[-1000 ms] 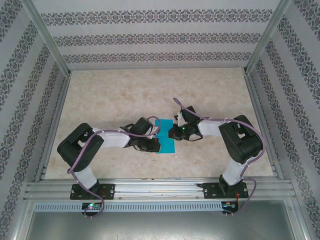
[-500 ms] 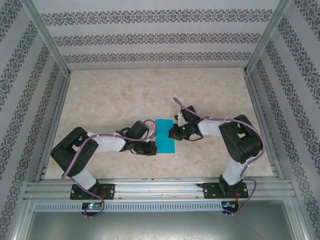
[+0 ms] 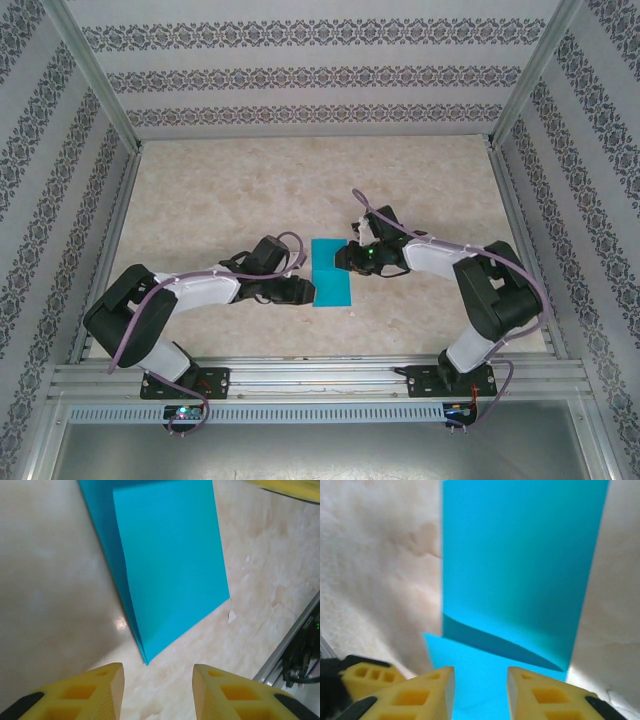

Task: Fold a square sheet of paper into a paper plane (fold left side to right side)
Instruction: Fold the triangle a second time at the center of the table.

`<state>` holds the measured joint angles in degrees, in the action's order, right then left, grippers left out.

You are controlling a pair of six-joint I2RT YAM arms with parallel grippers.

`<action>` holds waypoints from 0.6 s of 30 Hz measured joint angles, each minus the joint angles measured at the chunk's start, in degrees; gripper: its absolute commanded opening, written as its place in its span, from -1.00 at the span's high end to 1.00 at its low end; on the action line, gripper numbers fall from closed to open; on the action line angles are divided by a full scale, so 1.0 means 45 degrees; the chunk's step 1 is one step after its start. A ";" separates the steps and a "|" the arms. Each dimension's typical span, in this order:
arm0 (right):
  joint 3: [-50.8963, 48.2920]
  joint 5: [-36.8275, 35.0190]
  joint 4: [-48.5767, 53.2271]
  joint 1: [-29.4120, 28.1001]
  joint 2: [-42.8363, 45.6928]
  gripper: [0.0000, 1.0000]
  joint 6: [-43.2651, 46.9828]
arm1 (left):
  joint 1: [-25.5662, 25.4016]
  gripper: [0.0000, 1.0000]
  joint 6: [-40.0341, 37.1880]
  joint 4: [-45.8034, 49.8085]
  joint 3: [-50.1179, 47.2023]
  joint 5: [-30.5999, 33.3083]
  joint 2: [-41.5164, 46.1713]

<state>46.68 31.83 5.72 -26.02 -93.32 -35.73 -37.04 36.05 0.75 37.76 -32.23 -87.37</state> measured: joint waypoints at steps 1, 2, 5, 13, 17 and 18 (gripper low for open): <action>0.0015 -0.0039 -0.0015 0.0000 0.0160 -0.12 0.0005 | 0.0024 0.16 0.0010 0.0000 0.0000 0.0049 0.0005; -0.0117 -0.0306 -0.0219 0.0000 0.0432 -0.21 0.0005 | 0.0126 0.16 0.0063 -0.0083 0.0000 0.0078 -0.0005; -0.0884 -0.0937 -0.0432 0.0049 0.1593 -0.49 0.0005 | 0.0418 0.16 0.0102 -0.0355 0.0170 0.0199 -0.0146; -0.2788 -0.1554 -0.1341 0.0340 0.3390 -0.96 -0.0121 | 0.0597 0.17 0.0107 -0.1316 0.1180 0.0214 -0.1564; -0.3517 -0.1549 -0.1438 0.0495 0.3929 -0.96 -0.0131 | 0.0607 0.21 0.0097 -0.1428 0.1540 0.0214 -0.2239; -0.3662 -0.1545 -0.1452 0.0510 0.4065 -0.96 -0.0141 | 0.0607 0.25 0.0097 -0.1438 0.1622 0.0214 -0.2375</action>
<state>30.20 24.88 -0.82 -23.73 -75.02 -36.36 -34.30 36.49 -5.72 45.06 -31.27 -98.06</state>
